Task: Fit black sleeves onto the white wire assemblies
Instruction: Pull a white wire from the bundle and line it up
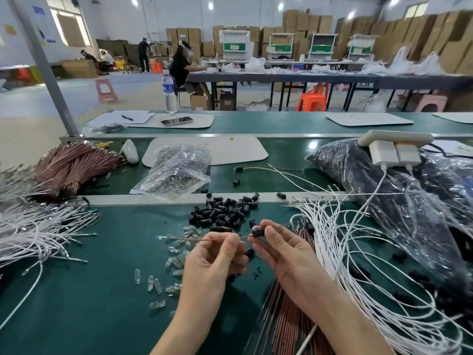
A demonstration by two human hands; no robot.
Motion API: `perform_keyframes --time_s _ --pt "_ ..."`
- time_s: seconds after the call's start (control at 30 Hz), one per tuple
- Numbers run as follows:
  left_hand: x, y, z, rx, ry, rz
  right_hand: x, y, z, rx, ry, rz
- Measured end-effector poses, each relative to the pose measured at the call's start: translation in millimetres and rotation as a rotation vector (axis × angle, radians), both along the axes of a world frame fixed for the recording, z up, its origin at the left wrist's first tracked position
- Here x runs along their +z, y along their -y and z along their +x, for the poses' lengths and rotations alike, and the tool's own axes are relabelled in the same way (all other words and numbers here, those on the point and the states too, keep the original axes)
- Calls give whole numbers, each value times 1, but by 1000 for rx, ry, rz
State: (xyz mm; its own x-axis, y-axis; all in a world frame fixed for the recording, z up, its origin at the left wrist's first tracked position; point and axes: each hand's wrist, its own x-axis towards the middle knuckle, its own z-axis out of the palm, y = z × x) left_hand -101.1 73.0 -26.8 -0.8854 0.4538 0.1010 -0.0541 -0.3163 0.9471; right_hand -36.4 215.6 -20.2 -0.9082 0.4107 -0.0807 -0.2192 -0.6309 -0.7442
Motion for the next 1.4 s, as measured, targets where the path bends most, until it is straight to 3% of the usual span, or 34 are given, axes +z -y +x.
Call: perform_keyframes --time_s 0.1,0.27,0.37,0.5,0.63,0.83,0.9,1.0,1.13,1.27,1.4 --pt "1 -2 4 -46 -22 -18 -2 3 -2 -3 1 73" --pt "0 4 -9 75 113 103 -1 -13 3 -107 -19 1" --pt "-1 2 -3 8 65 47 -2 -4 2 -32 -7 73" --pt "-3 -2 9 -87 -95 -77 -1 6 3 -4 -1 160" --pt "-5 3 12 11 -320 -315 9 -25 15 -209 -38 8" --pt "9 -52 33 -134 -840 -775 17 -59 34 -594 -108 -94" --pt "15 -84 39 -154 -908 -937 17 -66 38 -646 -107 -129" --pt "24 -122 41 -277 -873 -1153 14 -73 42 -694 -105 -127" --pt "30 -145 37 -363 -723 -1263 10 -76 41 -723 -78 -118" --pt "34 -151 33 -425 -575 -1211 9 -76 41 -726 -96 -125" --pt "49 -143 30 -408 -454 -1026 8 -76 45 -683 -141 -175"
